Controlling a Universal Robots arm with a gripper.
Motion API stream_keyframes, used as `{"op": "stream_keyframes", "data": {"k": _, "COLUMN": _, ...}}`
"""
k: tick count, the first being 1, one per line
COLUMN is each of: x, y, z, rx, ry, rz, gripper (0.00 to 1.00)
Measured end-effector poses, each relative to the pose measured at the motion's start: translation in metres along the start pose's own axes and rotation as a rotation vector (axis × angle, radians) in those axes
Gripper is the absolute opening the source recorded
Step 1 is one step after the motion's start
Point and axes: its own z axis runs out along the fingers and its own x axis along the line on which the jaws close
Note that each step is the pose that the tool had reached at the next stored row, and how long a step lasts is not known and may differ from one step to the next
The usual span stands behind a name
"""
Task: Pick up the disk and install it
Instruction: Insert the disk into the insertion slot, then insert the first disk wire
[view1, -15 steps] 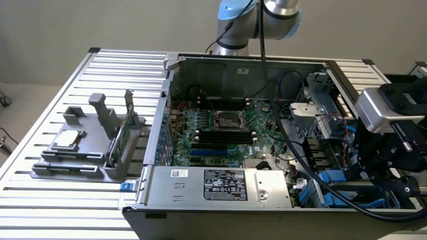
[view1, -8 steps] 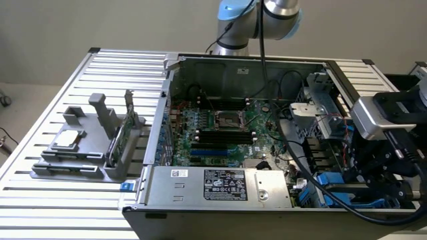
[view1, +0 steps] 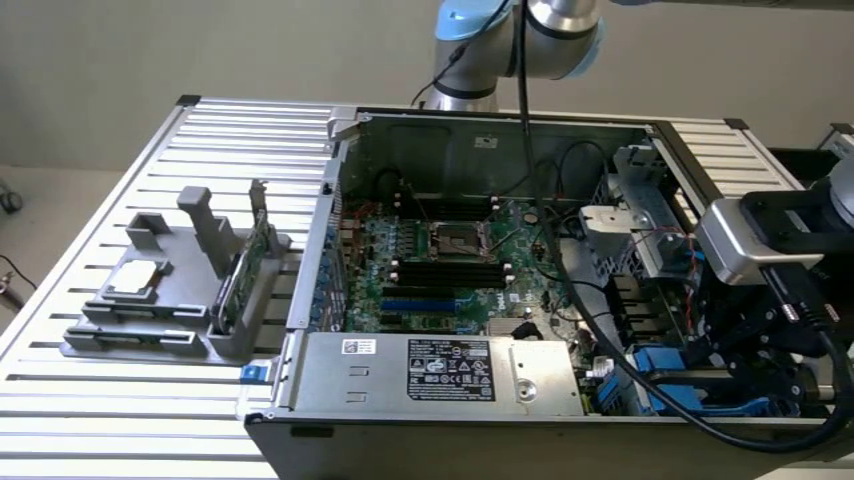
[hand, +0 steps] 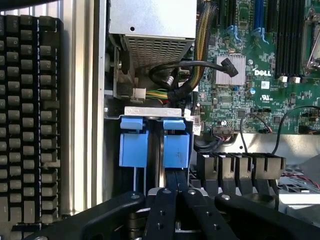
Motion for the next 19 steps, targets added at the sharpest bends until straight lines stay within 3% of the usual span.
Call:
{"op": "stream_keyframes", "data": {"k": 1, "x": 0.0, "y": 0.0001, "z": -0.0027, "rx": 0.0001, "ry": -0.0027, "rz": 0.0, "gripper": 0.11}}
{"op": "stream_keyframes", "data": {"k": 3, "x": -0.001, "y": 0.0004, "z": -0.0128, "rx": -0.0003, "ry": -0.0002, "rz": 0.0, "gripper": 0.11}}
{"op": "stream_keyframes", "data": {"k": 8, "x": -0.003, "y": 0.0011, "z": -0.0339, "rx": -0.0006, "ry": -0.0001, "rz": 0.0, "gripper": 0.11}}
{"op": "stream_keyframes", "data": {"k": 19, "x": -0.003, "y": 0.0011, "z": -0.0356, "rx": -0.0006, "ry": -0.0015, "rz": 0.0, "gripper": 0.11}}
